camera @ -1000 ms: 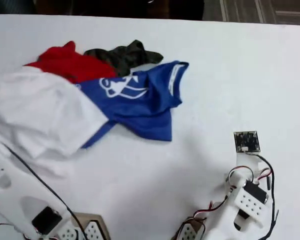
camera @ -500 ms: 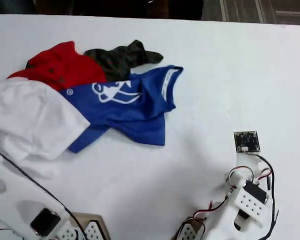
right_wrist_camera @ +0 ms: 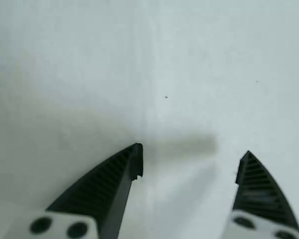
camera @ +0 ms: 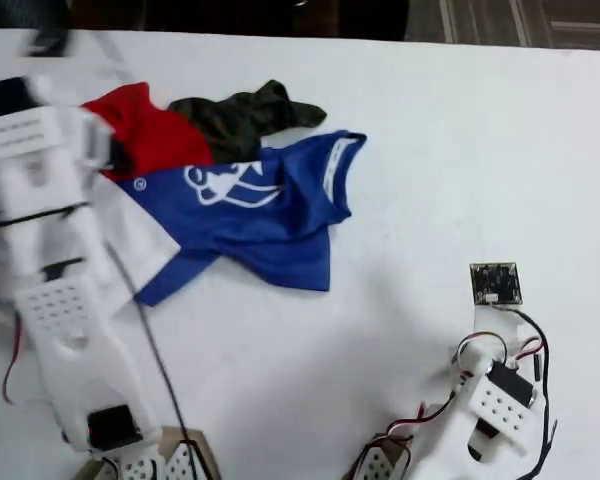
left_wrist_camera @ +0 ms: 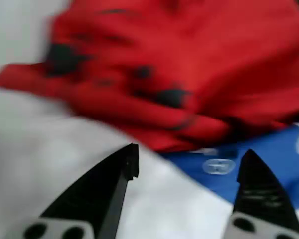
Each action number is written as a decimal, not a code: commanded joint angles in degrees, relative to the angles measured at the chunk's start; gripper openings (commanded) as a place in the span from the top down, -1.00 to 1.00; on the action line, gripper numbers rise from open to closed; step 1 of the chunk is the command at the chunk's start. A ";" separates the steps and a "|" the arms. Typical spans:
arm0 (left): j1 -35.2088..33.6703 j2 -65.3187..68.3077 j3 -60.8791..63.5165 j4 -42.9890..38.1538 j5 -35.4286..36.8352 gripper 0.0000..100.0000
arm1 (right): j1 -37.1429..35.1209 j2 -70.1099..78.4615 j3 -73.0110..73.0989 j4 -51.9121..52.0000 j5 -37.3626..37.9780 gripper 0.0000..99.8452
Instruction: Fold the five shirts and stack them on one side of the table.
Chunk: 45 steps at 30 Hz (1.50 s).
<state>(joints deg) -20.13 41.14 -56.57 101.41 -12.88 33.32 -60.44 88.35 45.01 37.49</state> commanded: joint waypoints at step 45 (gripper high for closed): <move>-38.51 6.42 -32.84 0.70 -10.29 0.95 | -0.04 -1.36 -0.18 -1.19 -0.97 0.40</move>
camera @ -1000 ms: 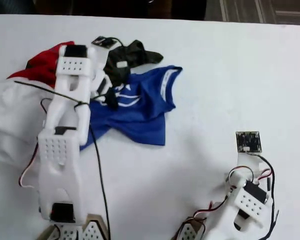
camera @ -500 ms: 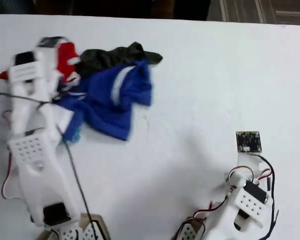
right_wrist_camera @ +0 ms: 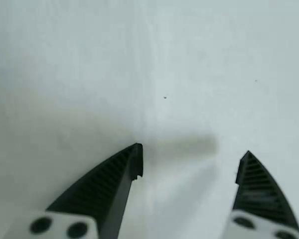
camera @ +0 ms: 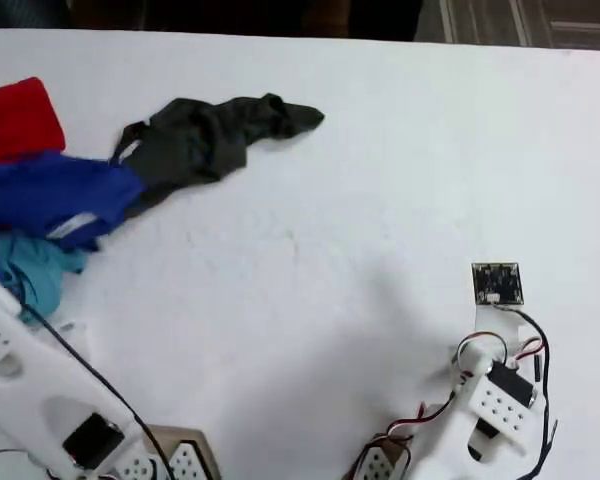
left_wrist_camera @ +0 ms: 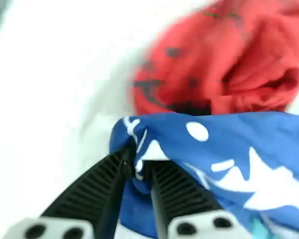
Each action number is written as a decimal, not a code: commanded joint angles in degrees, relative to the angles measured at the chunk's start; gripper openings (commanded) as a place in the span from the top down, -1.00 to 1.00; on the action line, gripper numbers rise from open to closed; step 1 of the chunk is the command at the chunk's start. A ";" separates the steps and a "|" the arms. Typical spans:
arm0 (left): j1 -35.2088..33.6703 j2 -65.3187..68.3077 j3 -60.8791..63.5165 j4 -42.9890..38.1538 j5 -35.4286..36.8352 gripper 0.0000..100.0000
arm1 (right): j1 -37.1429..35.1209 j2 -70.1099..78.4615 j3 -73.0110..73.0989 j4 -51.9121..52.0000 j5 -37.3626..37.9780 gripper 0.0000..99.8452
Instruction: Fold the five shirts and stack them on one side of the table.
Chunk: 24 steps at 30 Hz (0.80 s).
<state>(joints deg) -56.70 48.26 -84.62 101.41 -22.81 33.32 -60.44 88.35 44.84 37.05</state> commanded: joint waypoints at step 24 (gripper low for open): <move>5.45 -9.49 -10.95 -7.56 6.07 0.50 | -0.04 -1.36 -0.18 -1.01 -0.62 0.40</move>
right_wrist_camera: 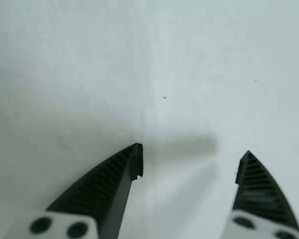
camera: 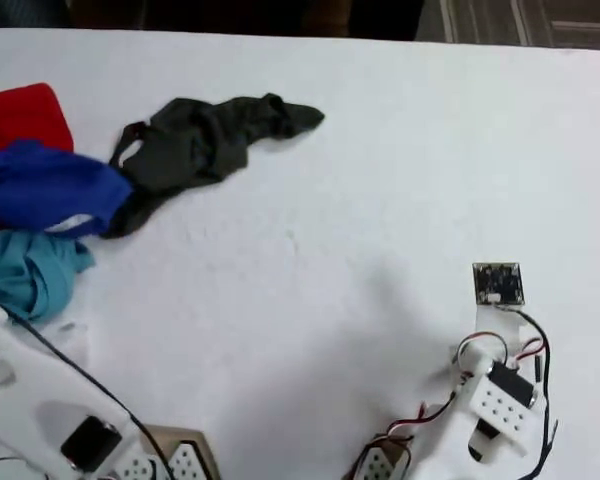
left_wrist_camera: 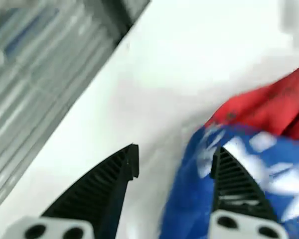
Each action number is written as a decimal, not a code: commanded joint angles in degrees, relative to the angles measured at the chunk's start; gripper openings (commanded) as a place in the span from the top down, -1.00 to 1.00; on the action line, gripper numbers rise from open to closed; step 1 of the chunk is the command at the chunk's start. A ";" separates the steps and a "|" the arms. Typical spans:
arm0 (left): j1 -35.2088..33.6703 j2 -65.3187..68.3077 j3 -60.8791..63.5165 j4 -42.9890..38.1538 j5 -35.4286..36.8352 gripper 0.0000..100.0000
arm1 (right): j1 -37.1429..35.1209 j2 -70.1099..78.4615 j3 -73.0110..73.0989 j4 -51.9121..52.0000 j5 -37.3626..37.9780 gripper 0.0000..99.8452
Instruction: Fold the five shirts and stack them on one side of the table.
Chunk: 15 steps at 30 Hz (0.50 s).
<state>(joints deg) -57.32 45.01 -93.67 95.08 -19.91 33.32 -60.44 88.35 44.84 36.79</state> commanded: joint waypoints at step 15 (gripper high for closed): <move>37.45 0.44 9.54 5.80 4.22 0.50 | -0.04 -1.36 -0.18 -1.01 -0.35 0.40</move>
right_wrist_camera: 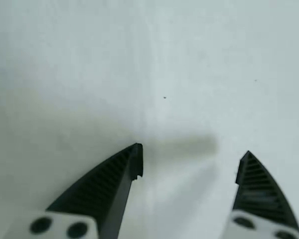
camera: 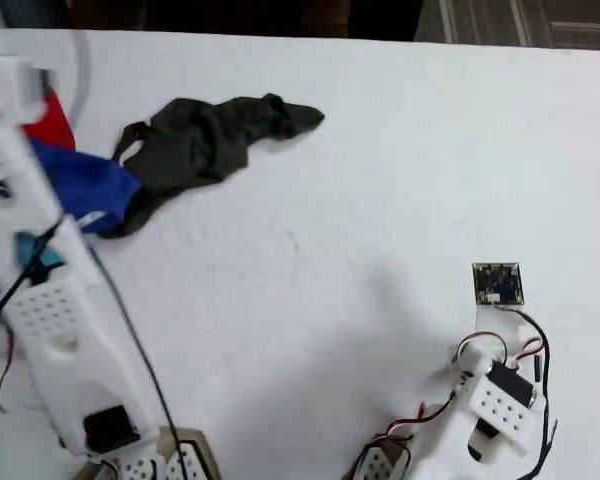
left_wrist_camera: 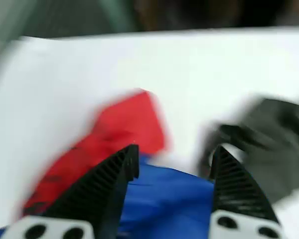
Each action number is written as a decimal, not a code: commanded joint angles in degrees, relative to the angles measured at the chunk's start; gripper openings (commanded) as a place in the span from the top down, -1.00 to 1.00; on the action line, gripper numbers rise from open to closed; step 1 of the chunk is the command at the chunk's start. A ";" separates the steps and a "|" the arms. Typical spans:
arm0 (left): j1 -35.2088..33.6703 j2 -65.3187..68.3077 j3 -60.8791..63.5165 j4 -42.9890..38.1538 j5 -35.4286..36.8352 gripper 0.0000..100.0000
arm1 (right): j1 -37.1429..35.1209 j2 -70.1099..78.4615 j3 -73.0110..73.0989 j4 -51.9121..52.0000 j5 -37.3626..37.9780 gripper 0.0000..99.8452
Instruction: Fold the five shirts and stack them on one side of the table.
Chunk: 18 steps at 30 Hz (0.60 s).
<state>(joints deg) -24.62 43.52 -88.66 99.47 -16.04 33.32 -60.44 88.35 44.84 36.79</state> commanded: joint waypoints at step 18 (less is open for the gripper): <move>-26.64 23.47 10.24 -7.12 -16.26 0.51 | -0.22 -1.36 -0.18 -1.19 -0.35 0.40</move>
<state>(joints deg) -43.87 67.43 -78.46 94.73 -29.76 33.32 -60.44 88.35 44.66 36.70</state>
